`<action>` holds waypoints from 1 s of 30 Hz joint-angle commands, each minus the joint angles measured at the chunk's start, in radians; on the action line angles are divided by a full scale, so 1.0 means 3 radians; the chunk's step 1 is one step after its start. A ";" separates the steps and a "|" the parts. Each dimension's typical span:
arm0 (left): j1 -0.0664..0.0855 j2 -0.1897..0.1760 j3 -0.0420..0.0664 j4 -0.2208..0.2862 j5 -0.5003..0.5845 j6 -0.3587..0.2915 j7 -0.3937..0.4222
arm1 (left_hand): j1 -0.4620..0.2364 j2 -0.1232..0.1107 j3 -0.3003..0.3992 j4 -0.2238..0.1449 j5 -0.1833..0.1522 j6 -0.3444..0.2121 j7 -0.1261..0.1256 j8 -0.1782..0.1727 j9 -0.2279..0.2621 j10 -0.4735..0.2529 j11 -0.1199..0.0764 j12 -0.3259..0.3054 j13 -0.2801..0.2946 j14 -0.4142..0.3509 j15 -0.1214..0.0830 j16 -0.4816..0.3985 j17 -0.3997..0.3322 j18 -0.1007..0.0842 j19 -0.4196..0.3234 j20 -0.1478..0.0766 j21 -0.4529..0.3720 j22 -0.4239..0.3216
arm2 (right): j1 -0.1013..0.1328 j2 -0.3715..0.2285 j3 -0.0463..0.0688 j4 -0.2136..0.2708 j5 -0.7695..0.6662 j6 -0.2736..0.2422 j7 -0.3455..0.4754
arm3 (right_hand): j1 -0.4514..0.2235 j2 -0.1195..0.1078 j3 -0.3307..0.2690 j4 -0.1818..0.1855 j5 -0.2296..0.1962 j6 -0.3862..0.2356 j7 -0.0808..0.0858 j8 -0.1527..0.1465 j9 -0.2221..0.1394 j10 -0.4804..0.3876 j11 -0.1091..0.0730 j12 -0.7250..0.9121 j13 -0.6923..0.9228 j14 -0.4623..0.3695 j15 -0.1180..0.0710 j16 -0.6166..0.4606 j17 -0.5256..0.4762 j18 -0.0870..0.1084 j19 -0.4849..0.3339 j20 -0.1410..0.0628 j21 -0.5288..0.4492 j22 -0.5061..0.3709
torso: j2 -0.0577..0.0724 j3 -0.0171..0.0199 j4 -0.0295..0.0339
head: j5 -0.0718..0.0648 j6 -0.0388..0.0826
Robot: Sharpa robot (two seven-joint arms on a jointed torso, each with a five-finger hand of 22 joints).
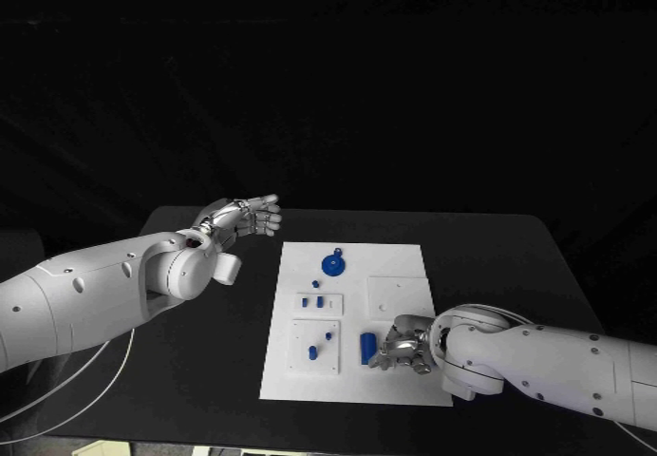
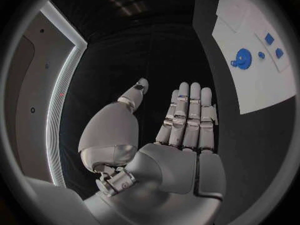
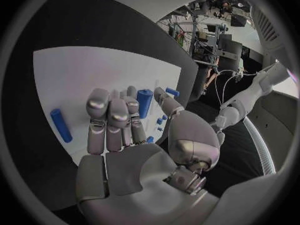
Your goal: Assemble the parts on the task board
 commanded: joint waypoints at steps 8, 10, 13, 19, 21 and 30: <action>0.0003 0.0007 0.0002 0.0001 0.0007 0.0022 0.0021 | 0.0007 0.0021 0.0000 -0.0023 -0.0006 -0.0025 -0.0007 0.0023 -0.0005 -0.0005 -0.0001 0.0012 -0.0005 -0.0001 0.0015 -0.0014 0.0006 0.0040 0.0005 0.0017 -0.0013 0.0007 | -0.0003 0.0049 0.0000 -0.0039 -0.0092 -0.0020 -0.0005 | -0.0106 0.0371 -0.0022 0.0064 -0.0017 0.0040 -0.0002 0.0002 -0.0006 0.0035 -0.0001 -0.0012 0.0008 -0.0013 -0.0030 -0.0016 0.0007 0.0285 -0.0009 0.0018 0.0000 0.0042 | 0.0000 -0.0002 0.0003 | -0.0003 -0.0017; 0.0003 0.0008 0.0002 -0.0001 0.0007 0.0023 0.0018 | 0.0007 0.0023 0.0000 -0.0022 -0.0006 -0.0025 -0.0007 0.0023 -0.0006 -0.0005 -0.0001 0.0013 -0.0005 -0.0001 0.0015 -0.0014 0.0007 0.0040 0.0005 0.0017 -0.0014 0.0007 | -0.0003 0.0049 0.0000 -0.0039 -0.0092 -0.0014 -0.0006 | -0.0120 0.0416 -0.0001 0.0073 -0.0017 0.0044 -0.0004 0.0002 -0.0007 0.0038 -0.0003 -0.0012 0.0009 -0.0015 -0.0031 -0.0016 0.0008 0.0285 -0.0014 0.0018 0.0000 0.0044 | 0.0000 -0.0002 0.0001 | 0.0004 -0.0014; 0.0003 0.0006 0.0002 -0.0001 0.0007 0.0023 0.0017 | 0.0007 0.0024 0.0000 -0.0022 -0.0006 -0.0025 -0.0007 0.0023 -0.0006 -0.0005 -0.0001 0.0013 -0.0005 -0.0001 0.0015 -0.0015 0.0007 0.0040 0.0005 0.0017 -0.0014 0.0007 | -0.0003 0.0054 0.0000 -0.0047 -0.0092 -0.0002 -0.0010 | -0.0144 0.0486 0.0033 0.0097 -0.0017 0.0049 -0.0006 0.0000 -0.0010 0.0039 -0.0004 -0.0013 0.0010 -0.0016 -0.0033 -0.0017 0.0008 0.0285 -0.0019 0.0020 0.0000 0.0045 | 0.0000 -0.0002 0.0000 | 0.0003 -0.0018; 0.0003 0.0002 0.0002 -0.0003 0.0007 0.0023 0.0016 | 0.0008 0.0026 0.0000 -0.0022 -0.0006 -0.0025 -0.0007 0.0024 -0.0006 -0.0004 -0.0001 0.0013 -0.0005 -0.0001 0.0015 -0.0015 0.0008 0.0041 0.0005 0.0017 -0.0014 0.0008 | -0.0003 0.0049 0.0000 -0.0042 -0.0092 0.0009 -0.0005 | -0.0113 0.0460 0.0246 0.0059 -0.0017 0.0058 -0.0006 -0.0005 -0.0019 0.0046 -0.0004 -0.0013 0.0019 -0.0015 -0.0033 -0.0016 0.0011 0.0285 -0.0020 0.0021 0.0015 0.0053 | 0.0001 0.0000 -0.0001 | 0.0004 -0.0011; 0.0003 0.0001 0.0002 -0.0005 0.0006 0.0022 0.0013 | 0.0008 0.0027 0.0000 -0.0022 -0.0006 -0.0025 -0.0007 0.0024 -0.0006 -0.0004 -0.0001 0.0013 -0.0005 -0.0001 0.0015 -0.0016 0.0008 0.0041 0.0005 0.0017 -0.0014 0.0008 | -0.0003 0.0046 0.0000 -0.0041 -0.0088 -0.0004 0.0002 | -0.0109 0.0436 0.0270 0.0042 -0.0018 0.0059 -0.0005 -0.0005 -0.0019 0.0047 -0.0003 -0.0013 0.0020 -0.0013 -0.0032 -0.0015 0.0012 0.0285 -0.0017 0.0022 0.0020 0.0053 | 0.0001 0.0001 -0.0002 | 0.0003 -0.0005; 0.0003 0.0002 0.0001 -0.0002 0.0006 0.0017 0.0010 | 0.0009 0.0032 0.0001 -0.0022 -0.0006 -0.0025 -0.0007 0.0024 -0.0007 -0.0004 -0.0001 0.0013 -0.0005 0.0000 0.0015 -0.0017 0.0010 0.0041 0.0006 0.0017 -0.0015 0.0009 | -0.0003 0.0011 0.0000 -0.0028 0.0002 -0.0052 0.0050 | -0.0231 0.0310 0.0210 0.0046 -0.0018 0.0061 -0.0001 -0.0007 -0.0021 0.0052 0.0001 -0.0015 0.0024 -0.0010 -0.0028 -0.0015 0.0012 0.0285 -0.0008 0.0034 0.0027 0.0051 | 0.0000 0.0004 -0.0004 | -0.0002 0.0017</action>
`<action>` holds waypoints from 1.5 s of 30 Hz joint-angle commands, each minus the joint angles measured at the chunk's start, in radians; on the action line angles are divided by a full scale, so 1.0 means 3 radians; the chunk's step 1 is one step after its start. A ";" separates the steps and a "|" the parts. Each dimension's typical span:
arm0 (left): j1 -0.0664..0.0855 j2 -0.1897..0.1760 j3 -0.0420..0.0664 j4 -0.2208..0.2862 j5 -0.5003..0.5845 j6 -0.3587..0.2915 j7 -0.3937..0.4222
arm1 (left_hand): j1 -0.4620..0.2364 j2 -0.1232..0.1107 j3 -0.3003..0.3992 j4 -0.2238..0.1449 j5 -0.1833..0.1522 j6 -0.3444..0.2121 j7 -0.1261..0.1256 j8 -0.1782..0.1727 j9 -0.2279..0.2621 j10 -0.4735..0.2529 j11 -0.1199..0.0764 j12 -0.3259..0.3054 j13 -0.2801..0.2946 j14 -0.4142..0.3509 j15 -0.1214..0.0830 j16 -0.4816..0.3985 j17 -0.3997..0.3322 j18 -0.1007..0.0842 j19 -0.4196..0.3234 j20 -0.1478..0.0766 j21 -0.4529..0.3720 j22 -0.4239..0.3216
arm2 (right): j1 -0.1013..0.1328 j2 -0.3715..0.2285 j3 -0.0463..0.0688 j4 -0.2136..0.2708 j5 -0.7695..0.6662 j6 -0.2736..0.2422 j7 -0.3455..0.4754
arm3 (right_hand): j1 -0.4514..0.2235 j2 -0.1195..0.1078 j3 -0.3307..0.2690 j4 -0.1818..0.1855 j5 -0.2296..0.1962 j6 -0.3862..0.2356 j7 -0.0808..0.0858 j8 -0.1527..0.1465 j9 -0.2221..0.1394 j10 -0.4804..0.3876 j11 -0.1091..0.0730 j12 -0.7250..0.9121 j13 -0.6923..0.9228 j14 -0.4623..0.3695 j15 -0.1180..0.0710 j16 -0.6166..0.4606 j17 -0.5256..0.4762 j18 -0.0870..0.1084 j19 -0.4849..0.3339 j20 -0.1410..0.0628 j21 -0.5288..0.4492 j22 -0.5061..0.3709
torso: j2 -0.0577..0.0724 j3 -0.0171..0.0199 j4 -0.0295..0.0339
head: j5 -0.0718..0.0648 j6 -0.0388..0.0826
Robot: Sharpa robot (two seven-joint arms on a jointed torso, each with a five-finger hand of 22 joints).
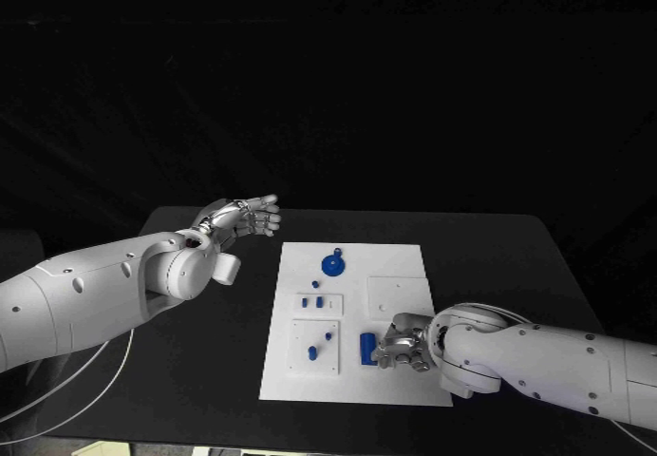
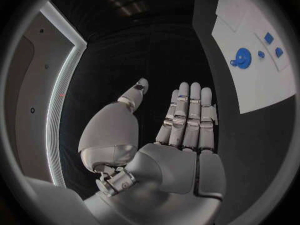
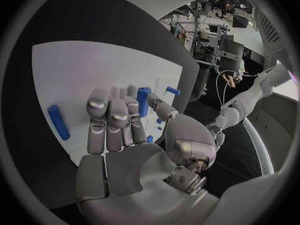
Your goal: Assemble the parts on the task board
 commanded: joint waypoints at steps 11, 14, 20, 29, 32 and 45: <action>0.0003 0.0004 0.0002 -0.0017 0.0005 0.0012 0.0038 | 0.0011 0.0030 -0.0001 -0.0025 -0.0006 -0.0025 -0.0007 0.0012 -0.0005 -0.0004 -0.0001 0.0012 -0.0005 0.0000 0.0015 -0.0019 0.0007 0.0042 0.0006 0.0017 -0.0017 0.0004 | 0.0106 -0.0284 0.0055 0.0193 0.0376 -0.0200 0.0443 | 0.0106 -0.0351 -0.0138 -0.0145 -0.0018 -0.0167 0.0050 -0.0091 -0.0015 0.0023 0.0047 0.0030 0.0039 0.0008 0.0020 -0.0012 0.0010 0.0278 0.0020 -0.0024 0.0016 0.0041 | -0.0002 0.0000 -0.0004 | -0.0030 0.0069; 0.0003 0.0006 0.0002 -0.0022 0.0005 0.0016 0.0042 | 0.0010 0.0029 -0.0002 -0.0025 -0.0006 -0.0025 -0.0007 0.0012 -0.0005 -0.0004 -0.0001 0.0012 -0.0005 0.0001 0.0015 -0.0019 0.0007 0.0042 0.0006 0.0017 -0.0017 0.0005 | 0.0190 -0.0365 0.0086 0.0240 0.0372 -0.0158 0.0459 | 0.0211 -0.0373 -0.0165 -0.0142 -0.0013 -0.0199 0.0061 -0.0095 -0.0003 0.0026 0.0057 0.0054 0.0057 0.0011 0.0030 -0.0012 0.0013 0.0278 0.0027 -0.0033 0.0013 0.0037 | -0.0003 0.0000 -0.0003 | -0.0041 0.0087; 0.0003 0.0002 0.0001 -0.0016 0.0005 0.0022 0.0039 | 0.0010 0.0029 -0.0003 -0.0026 -0.0006 -0.0025 -0.0007 0.0012 -0.0005 -0.0003 -0.0001 0.0013 -0.0005 0.0002 0.0015 -0.0020 0.0008 0.0042 0.0006 0.0017 -0.0017 0.0005 | 0.0312 -0.0492 0.0129 0.0238 0.0273 -0.0043 0.0400 | 0.0411 -0.0368 -0.0212 -0.0149 -0.0011 -0.0192 0.0060 -0.0075 0.0027 0.0049 0.0057 0.0098 0.0094 0.0013 0.0031 -0.0013 0.0016 0.0278 0.0027 -0.0035 0.0010 0.0037 | -0.0003 -0.0001 0.0000 | -0.0075 0.0118; 0.0003 -0.0003 0.0000 0.0000 0.0005 0.0030 0.0036 | 0.0010 0.0029 -0.0005 -0.0027 -0.0006 -0.0024 -0.0008 0.0014 -0.0005 -0.0002 -0.0002 0.0013 -0.0005 0.0003 0.0015 -0.0021 0.0010 0.0043 0.0007 0.0017 -0.0018 0.0007 | 0.0366 -0.0632 0.0152 0.0062 -0.0160 0.0401 0.0057 | 0.0631 -0.0376 -0.0274 -0.0145 -0.0011 -0.0125 0.0038 -0.0014 0.0098 0.0027 0.0038 0.0080 0.0083 0.0012 0.0016 -0.0023 0.0015 0.0278 0.0014 -0.0014 0.0004 0.0040 | 0.0001 0.0001 0.0003 | -0.0134 0.0121; 0.0003 -0.0001 0.0000 0.0006 0.0005 0.0029 0.0040 | 0.0009 0.0027 -0.0006 -0.0027 -0.0006 -0.0023 -0.0008 0.0014 -0.0005 -0.0001 -0.0002 0.0013 -0.0005 0.0004 0.0015 -0.0021 0.0011 0.0043 0.0007 0.0017 -0.0019 0.0007 | 0.0366 -0.0663 0.0150 0.0047 -0.0354 0.0425 -0.0028 | 0.0591 -0.0389 -0.0311 -0.0131 -0.0016 -0.0123 0.0036 -0.0008 0.0111 0.0015 0.0037 0.0066 0.0074 0.0011 0.0015 -0.0025 0.0015 0.0278 0.0010 -0.0004 0.0001 0.0039 | 0.0001 0.0002 -0.0002 | -0.0143 0.0119; 0.0003 -0.0004 0.0000 0.0023 0.0005 0.0040 0.0038 | 0.0005 0.0021 -0.0012 -0.0028 -0.0007 -0.0023 -0.0008 0.0015 -0.0006 0.0000 -0.0002 0.0014 -0.0005 0.0006 0.0014 -0.0023 0.0015 0.0043 0.0009 0.0017 -0.0020 0.0009 | 0.0333 -0.0729 0.0044 0.0031 -0.0451 0.0441 -0.0187 | 0.0343 -0.0404 -0.0427 -0.0063 -0.0018 -0.0140 0.0031 -0.0005 0.0158 -0.0001 0.0032 0.0038 0.0061 0.0006 0.0011 -0.0036 0.0013 0.0278 -0.0010 0.0019 -0.0015 0.0036 | 0.0002 0.0004 -0.0001 | -0.0172 0.0078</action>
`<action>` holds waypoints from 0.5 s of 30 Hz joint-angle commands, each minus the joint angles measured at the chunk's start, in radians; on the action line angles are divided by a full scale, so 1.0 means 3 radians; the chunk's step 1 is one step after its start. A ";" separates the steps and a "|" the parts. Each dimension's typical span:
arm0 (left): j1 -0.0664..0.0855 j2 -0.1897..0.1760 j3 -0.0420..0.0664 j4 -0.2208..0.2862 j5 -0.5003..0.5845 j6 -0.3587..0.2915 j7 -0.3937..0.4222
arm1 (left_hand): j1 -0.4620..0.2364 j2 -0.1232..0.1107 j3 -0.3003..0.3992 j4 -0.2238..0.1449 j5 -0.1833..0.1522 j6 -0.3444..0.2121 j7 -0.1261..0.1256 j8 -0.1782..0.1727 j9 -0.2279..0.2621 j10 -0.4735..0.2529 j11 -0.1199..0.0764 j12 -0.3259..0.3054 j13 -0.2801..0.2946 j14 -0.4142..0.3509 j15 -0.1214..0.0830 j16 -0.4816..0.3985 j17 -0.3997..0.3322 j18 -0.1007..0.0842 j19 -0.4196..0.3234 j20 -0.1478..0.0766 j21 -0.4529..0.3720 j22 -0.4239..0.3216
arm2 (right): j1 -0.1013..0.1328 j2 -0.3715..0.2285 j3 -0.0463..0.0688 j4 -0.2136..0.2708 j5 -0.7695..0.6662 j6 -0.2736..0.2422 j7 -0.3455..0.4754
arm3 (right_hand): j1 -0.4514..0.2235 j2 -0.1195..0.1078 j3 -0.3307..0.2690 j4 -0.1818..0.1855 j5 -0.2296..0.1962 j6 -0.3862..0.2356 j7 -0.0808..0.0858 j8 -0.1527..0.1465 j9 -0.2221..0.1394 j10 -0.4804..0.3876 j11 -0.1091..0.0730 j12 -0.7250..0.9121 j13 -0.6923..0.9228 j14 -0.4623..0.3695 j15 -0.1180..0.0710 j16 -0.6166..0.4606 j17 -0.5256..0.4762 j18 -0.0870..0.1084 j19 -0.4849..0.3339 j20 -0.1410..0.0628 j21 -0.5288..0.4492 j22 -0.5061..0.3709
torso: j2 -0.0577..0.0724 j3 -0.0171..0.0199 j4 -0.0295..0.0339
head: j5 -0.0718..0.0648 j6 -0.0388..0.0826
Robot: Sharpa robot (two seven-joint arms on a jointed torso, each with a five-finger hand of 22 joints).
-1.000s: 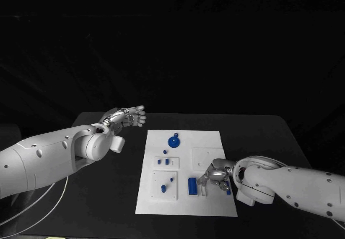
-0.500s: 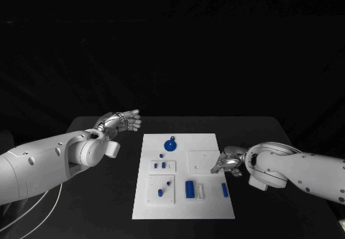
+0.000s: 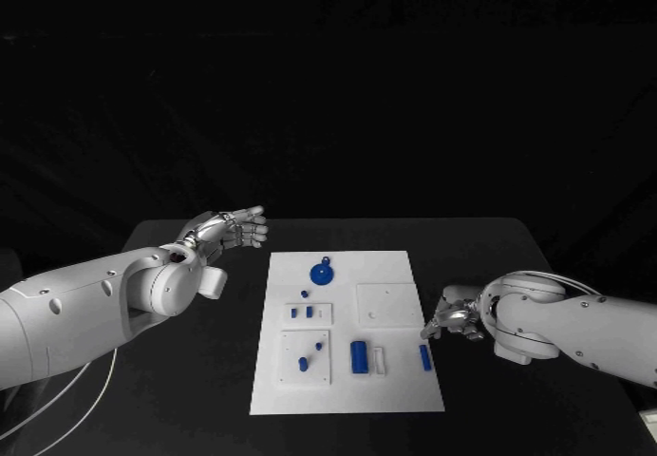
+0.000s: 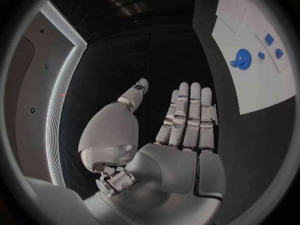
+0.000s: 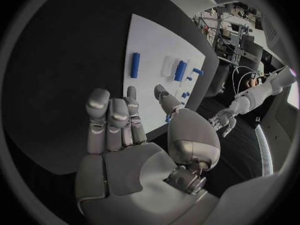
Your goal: Assemble the parts on the task board
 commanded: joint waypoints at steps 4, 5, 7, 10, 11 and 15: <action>0.0003 0.0003 0.0002 0.0006 0.0006 0.0051 0.0043 | -0.0028 0.0014 -0.0019 -0.0002 -0.0009 -0.0022 -0.0008 0.0017 -0.0006 0.0001 -0.0003 0.0013 -0.0006 0.0007 0.0015 -0.0029 0.0009 0.0060 0.0011 0.0018 -0.0025 0.0007 | -0.0066 0.0019 -0.0019 -0.0015 -0.0166 0.0073 -0.0114 | -0.0139 0.0028 -0.0057 0.0039 -0.0018 -0.0002 -0.0006 0.0014 0.0017 -0.0027 0.0007 -0.0021 -0.0007 -0.0002 -0.0007 -0.0026 0.0002 0.0275 -0.0022 0.0014 -0.0019 0.0037 | 0.0001 0.0002 -0.0001 | 0.0001 0.0004; 0.0003 0.0003 0.0002 0.0009 0.0006 0.0051 0.0044 | -0.0036 0.0011 -0.0023 0.0002 -0.0010 -0.0022 -0.0008 0.0017 -0.0006 0.0001 -0.0004 0.0013 -0.0006 0.0007 0.0015 -0.0030 0.0011 0.0060 0.0010 0.0018 -0.0027 0.0007 | -0.0081 0.0026 -0.0022 -0.0025 -0.0198 0.0066 -0.0115 | -0.0155 0.0042 -0.0065 0.0037 -0.0018 0.0000 -0.0008 0.0015 0.0021 -0.0027 0.0006 -0.0021 -0.0007 -0.0002 -0.0007 -0.0026 0.0002 0.0275 -0.0024 0.0013 -0.0019 0.0038 | 0.0001 0.0003 -0.0001 | -0.0003 0.0009; 0.0003 0.0002 0.0002 0.0009 0.0006 0.0055 0.0047 | -0.0051 0.0002 -0.0031 0.0009 -0.0011 -0.0023 -0.0008 0.0018 -0.0007 0.0001 -0.0004 0.0013 -0.0006 0.0007 0.0015 -0.0034 0.0014 0.0061 0.0010 0.0018 -0.0030 0.0009 | -0.0120 0.0044 -0.0026 -0.0040 -0.0263 0.0044 -0.0115 | -0.0178 0.0057 -0.0081 0.0022 -0.0018 0.0003 -0.0009 0.0016 0.0026 -0.0027 0.0005 -0.0022 -0.0007 -0.0003 -0.0009 -0.0026 0.0003 0.0275 -0.0027 0.0012 -0.0018 0.0040 | 0.0000 0.0001 0.0003 | -0.0014 0.0012; 0.0003 0.0003 0.0002 0.0006 0.0007 0.0057 0.0048 | -0.0064 -0.0004 -0.0036 0.0016 -0.0011 -0.0023 -0.0009 0.0019 -0.0007 0.0001 -0.0004 0.0012 -0.0007 0.0007 0.0015 -0.0036 0.0017 0.0062 0.0011 0.0018 -0.0033 0.0010 | -0.0169 0.0076 -0.0027 -0.0058 -0.0268 0.0043 -0.0113 | -0.0278 0.0086 -0.0196 -0.0045 -0.0016 0.0003 -0.0011 0.0015 0.0039 -0.0032 0.0001 -0.0023 -0.0005 -0.0007 -0.0011 -0.0026 0.0006 0.0275 -0.0038 0.0011 -0.0015 0.0046 | 0.0000 0.0001 0.0002 | -0.0002 -0.0015; 0.0003 0.0003 0.0002 0.0007 0.0007 0.0057 0.0048 | -0.0065 -0.0005 -0.0037 0.0016 -0.0011 -0.0023 -0.0009 0.0019 -0.0007 0.0001 -0.0005 0.0012 -0.0007 0.0007 0.0015 -0.0037 0.0017 0.0062 0.0011 0.0018 -0.0033 0.0010 | -0.0183 0.0085 -0.0027 -0.0061 -0.0269 0.0030 -0.0120 | -0.0300 0.0104 -0.0237 -0.0072 -0.0019 0.0003 -0.0017 0.0015 0.0043 -0.0033 0.0003 -0.0023 -0.0005 -0.0010 -0.0014 -0.0026 0.0007 0.0275 -0.0042 0.0008 -0.0015 0.0048 | 0.0001 0.0002 0.0002 | -0.0002 -0.0017; 0.0002 0.0002 0.0002 0.0008 0.0007 0.0056 0.0048 | -0.0074 -0.0010 -0.0040 0.0022 -0.0011 -0.0024 -0.0009 0.0019 -0.0008 0.0001 -0.0005 0.0012 -0.0007 0.0007 0.0015 -0.0039 0.0020 0.0063 0.0011 0.0018 -0.0036 0.0011 | -0.0239 0.0132 -0.0027 -0.0084 -0.0283 0.0012 -0.0120 | -0.0318 0.0116 -0.0311 -0.0082 -0.0018 0.0005 -0.0018 0.0014 0.0051 -0.0035 -0.0004 -0.0023 -0.0003 -0.0012 -0.0017 -0.0026 0.0009 0.0275 -0.0050 0.0000 -0.0014 0.0050 | 0.0003 0.0001 0.0006 | -0.0006 -0.0039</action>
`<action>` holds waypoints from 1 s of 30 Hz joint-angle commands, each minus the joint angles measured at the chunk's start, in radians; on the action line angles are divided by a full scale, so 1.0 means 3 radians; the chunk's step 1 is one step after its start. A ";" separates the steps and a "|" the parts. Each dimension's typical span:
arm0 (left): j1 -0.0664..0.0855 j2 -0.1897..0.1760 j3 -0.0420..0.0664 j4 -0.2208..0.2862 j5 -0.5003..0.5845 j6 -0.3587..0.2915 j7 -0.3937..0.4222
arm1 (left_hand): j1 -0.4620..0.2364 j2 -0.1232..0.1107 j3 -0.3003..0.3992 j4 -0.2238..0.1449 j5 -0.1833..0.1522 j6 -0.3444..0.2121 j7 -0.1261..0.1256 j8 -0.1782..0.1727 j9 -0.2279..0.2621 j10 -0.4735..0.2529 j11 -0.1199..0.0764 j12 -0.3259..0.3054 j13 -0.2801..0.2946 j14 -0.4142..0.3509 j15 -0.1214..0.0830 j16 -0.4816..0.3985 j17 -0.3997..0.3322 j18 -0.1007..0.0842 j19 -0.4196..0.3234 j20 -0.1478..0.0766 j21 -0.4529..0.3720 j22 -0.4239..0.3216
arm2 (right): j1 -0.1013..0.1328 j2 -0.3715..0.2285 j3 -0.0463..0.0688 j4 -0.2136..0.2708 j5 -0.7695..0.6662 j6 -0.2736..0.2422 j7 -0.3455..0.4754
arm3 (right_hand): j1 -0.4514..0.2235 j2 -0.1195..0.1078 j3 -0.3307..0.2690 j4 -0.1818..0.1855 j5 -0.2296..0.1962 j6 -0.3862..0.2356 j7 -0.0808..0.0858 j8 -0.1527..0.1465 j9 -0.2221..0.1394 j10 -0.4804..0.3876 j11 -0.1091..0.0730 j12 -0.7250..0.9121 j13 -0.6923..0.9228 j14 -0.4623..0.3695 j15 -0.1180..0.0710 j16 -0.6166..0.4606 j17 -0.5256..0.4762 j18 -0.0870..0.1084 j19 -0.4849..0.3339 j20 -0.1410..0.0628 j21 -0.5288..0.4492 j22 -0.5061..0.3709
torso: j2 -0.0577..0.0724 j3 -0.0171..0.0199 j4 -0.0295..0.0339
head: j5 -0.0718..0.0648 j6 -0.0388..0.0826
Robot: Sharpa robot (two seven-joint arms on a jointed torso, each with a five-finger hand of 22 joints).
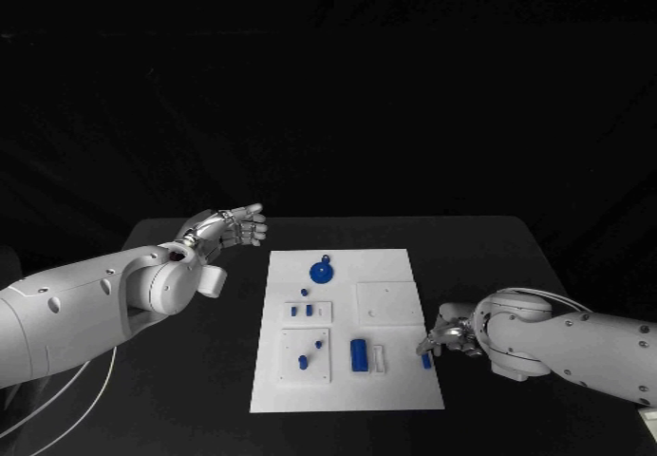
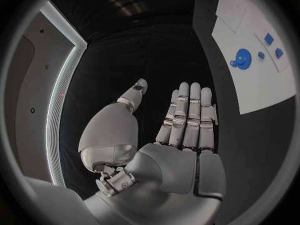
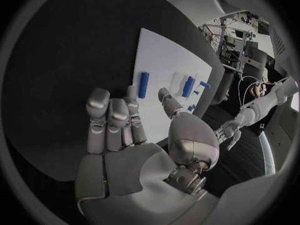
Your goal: Assemble the parts on the task board
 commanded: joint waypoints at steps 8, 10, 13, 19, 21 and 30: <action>0.0002 0.0002 0.0002 0.0011 0.0007 0.0063 0.0042 | -0.0036 -0.0003 -0.0018 0.0000 -0.0011 -0.0025 -0.0009 0.0020 -0.0005 0.0001 -0.0005 0.0012 -0.0004 0.0007 0.0015 -0.0014 0.0007 0.0036 0.0011 0.0017 -0.0017 0.0005 | -0.0063 0.0081 -0.0001 -0.0102 -0.0256 -0.0009 -0.0028 | 0.0080 0.0014 -0.0078 -0.0005 -0.0017 0.0026 -0.0023 0.0018 0.0021 -0.0009 -0.0012 -0.0019 0.0003 -0.0014 -0.0025 -0.0012 0.0008 0.0251 -0.0033 -0.0014 -0.0010 0.0053 | 0.0001 -0.0007 0.0004 | -0.0002 -0.0038; 0.0002 0.0000 0.0002 0.0010 0.0007 0.0062 0.0042 | -0.0035 -0.0002 -0.0017 0.0000 -0.0011 -0.0025 -0.0009 0.0020 -0.0005 0.0001 -0.0005 0.0012 -0.0004 0.0007 0.0015 -0.0014 0.0007 0.0037 0.0011 0.0017 -0.0018 0.0005 | -0.0073 0.0094 -0.0001 -0.0116 -0.0268 -0.0017 -0.0026 | 0.0096 0.0023 -0.0084 -0.0004 -0.0017 0.0030 -0.0024 0.0018 0.0023 -0.0008 -0.0013 -0.0019 0.0003 -0.0013 -0.0026 -0.0012 0.0008 0.0251 -0.0033 -0.0015 -0.0009 0.0053 | -0.0001 -0.0007 0.0003 | -0.0002 -0.0044; 0.0002 -0.0004 0.0002 0.0007 0.0007 0.0060 0.0040 | -0.0035 -0.0002 -0.0017 0.0001 -0.0011 -0.0025 -0.0009 0.0020 -0.0005 0.0001 -0.0006 0.0012 -0.0004 0.0007 0.0015 -0.0015 0.0008 0.0037 0.0011 0.0017 -0.0018 0.0005 | -0.0087 0.0116 -0.0001 -0.0137 -0.0292 -0.0022 -0.0026 | 0.0122 0.0036 -0.0089 -0.0004 -0.0017 0.0033 -0.0025 0.0018 0.0025 -0.0007 -0.0014 -0.0020 0.0003 -0.0013 -0.0027 -0.0013 0.0008 0.0251 -0.0034 -0.0015 -0.0009 0.0053 | -0.0001 -0.0006 0.0004 | -0.0001 -0.0038; 0.0002 -0.0007 0.0002 0.0009 0.0007 0.0065 0.0037 | -0.0034 -0.0001 -0.0016 0.0000 -0.0011 -0.0025 -0.0010 0.0020 -0.0005 0.0002 -0.0006 0.0012 -0.0004 0.0007 0.0014 -0.0015 0.0009 0.0038 0.0012 0.0016 -0.0019 0.0006 | -0.0117 0.0157 -0.0001 -0.0195 -0.0354 -0.0042 -0.0027 | 0.0231 0.0096 -0.0067 -0.0005 -0.0017 0.0043 -0.0028 0.0016 0.0031 -0.0003 -0.0017 -0.0021 0.0002 -0.0012 -0.0029 -0.0013 0.0008 0.0251 -0.0034 -0.0015 -0.0007 0.0052 | 0.0000 -0.0006 0.0005 | 0.0003 -0.0050; 0.0002 -0.0006 0.0002 0.0006 0.0007 0.0066 0.0035 | -0.0033 0.0000 -0.0015 0.0000 -0.0011 -0.0025 -0.0010 0.0020 -0.0005 0.0002 -0.0006 0.0012 -0.0004 0.0007 0.0014 -0.0016 0.0009 0.0038 0.0012 0.0016 -0.0019 0.0006 | -0.0126 0.0165 -0.0001 -0.0213 -0.0354 -0.0050 -0.0021 | 0.0250 0.0102 -0.0063 -0.0003 -0.0017 0.0046 -0.0028 0.0016 0.0033 -0.0002 -0.0017 -0.0021 0.0002 -0.0012 -0.0029 -0.0014 0.0008 0.0251 -0.0034 -0.0013 -0.0007 0.0052 | -0.0001 -0.0005 0.0004 | 0.0006 -0.0060; 0.0002 -0.0003 0.0002 0.0003 0.0007 0.0066 0.0022 | -0.0028 0.0006 -0.0011 0.0000 -0.0011 -0.0026 -0.0010 0.0021 -0.0006 0.0002 -0.0005 0.0012 -0.0005 0.0008 0.0014 -0.0018 0.0012 0.0039 0.0012 0.0016 -0.0021 0.0008 | -0.0150 0.0189 -0.0001 -0.0256 -0.0287 -0.0058 -0.0006 | 0.0439 0.0148 0.0060 0.0003 -0.0017 0.0059 -0.0029 0.0008 0.0038 0.0005 -0.0018 -0.0026 0.0000 -0.0009 -0.0030 -0.0018 0.0005 0.0251 -0.0032 -0.0005 -0.0007 0.0048 | -0.0001 -0.0004 0.0003 | 0.0001 -0.0058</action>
